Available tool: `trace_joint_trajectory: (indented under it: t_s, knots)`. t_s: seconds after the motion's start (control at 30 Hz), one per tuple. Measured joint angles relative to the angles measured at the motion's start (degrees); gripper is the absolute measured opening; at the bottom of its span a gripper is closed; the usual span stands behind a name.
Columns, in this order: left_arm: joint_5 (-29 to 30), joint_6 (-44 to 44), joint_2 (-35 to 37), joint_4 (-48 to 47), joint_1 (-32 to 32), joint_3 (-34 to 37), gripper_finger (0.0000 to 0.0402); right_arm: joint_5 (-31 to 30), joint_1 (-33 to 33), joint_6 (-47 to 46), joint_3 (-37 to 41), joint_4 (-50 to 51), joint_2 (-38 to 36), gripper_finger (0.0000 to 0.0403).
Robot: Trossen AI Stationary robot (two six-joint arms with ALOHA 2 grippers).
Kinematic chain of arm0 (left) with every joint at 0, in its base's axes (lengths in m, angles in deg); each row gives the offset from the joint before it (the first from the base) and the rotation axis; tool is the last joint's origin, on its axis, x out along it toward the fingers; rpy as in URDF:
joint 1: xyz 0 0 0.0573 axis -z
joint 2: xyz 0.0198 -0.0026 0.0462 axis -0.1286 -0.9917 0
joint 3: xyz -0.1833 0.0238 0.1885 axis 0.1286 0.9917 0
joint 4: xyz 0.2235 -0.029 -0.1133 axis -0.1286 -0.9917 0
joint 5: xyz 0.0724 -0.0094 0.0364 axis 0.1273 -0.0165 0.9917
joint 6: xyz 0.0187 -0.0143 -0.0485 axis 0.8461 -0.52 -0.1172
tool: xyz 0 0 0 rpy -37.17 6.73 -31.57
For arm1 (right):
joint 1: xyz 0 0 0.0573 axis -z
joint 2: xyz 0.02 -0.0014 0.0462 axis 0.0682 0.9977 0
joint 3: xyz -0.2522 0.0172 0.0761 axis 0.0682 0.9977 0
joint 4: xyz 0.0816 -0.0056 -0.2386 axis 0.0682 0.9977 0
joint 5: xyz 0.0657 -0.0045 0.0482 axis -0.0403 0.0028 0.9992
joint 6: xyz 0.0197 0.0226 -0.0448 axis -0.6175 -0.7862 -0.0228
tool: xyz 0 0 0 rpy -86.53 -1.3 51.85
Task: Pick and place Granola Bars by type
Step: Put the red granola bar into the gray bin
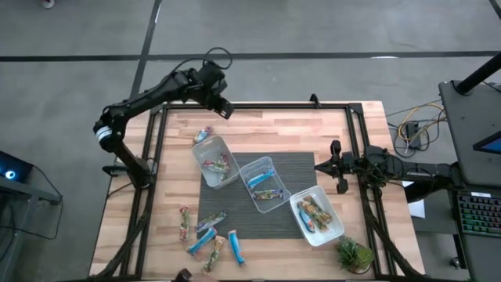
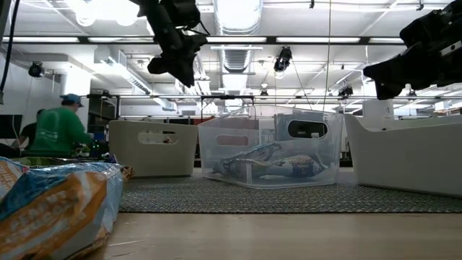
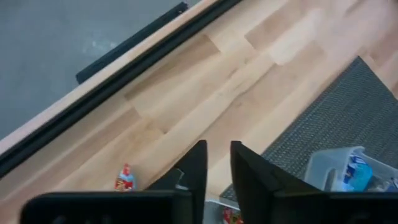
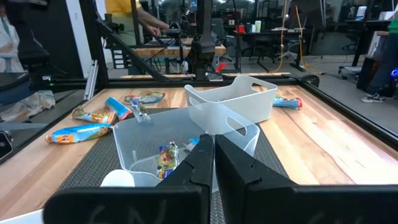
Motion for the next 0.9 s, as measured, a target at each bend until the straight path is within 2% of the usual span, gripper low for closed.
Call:
trace_joint_trajectory:
  t_s: [0.43, 0.53, 0.9]
  knots:
    - [0.2, 3.1, 0.1, 0.0, -3.9, 0.2, 0.0200, 0.0, 0.0, 0.0, 0.0, 0.0, 0.0, 0.0008]
    - [0.1, 3.1, 0.1, -1.3, -4.2, 1.2, 0.0212, 0.0, 0.0, 0.0, 0.0, 0.0, 0.0, 0.0008]
    - [0.9, 3.8, 0.1, -3.5, -4.4, 9.5, 0.0213, 0.0, 0.0, 0.0, 0.0, 0.0, 0.0, 0.0009]
